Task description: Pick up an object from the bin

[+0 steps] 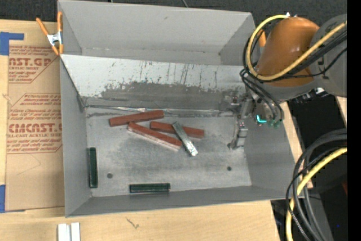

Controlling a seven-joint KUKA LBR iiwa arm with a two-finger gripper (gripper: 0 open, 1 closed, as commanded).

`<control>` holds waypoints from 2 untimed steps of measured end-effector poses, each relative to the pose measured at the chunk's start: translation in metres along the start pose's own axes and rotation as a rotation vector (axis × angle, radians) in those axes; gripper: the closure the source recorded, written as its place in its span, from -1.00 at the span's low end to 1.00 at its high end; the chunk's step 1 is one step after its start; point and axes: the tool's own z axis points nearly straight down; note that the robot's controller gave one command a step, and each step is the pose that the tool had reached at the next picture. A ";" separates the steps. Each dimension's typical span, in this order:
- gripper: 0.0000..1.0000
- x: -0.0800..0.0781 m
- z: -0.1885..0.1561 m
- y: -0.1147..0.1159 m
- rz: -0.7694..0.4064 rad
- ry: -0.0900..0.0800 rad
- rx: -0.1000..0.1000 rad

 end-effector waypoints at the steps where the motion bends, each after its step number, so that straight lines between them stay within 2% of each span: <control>1: -1.00 -0.002 -0.004 0.000 -0.001 -0.008 0.001; 2: 1.00 -0.026 0.087 0.089 -0.103 -0.008 -0.001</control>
Offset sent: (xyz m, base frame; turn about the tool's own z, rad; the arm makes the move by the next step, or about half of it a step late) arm 0.0243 0.0876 -0.0882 -0.1015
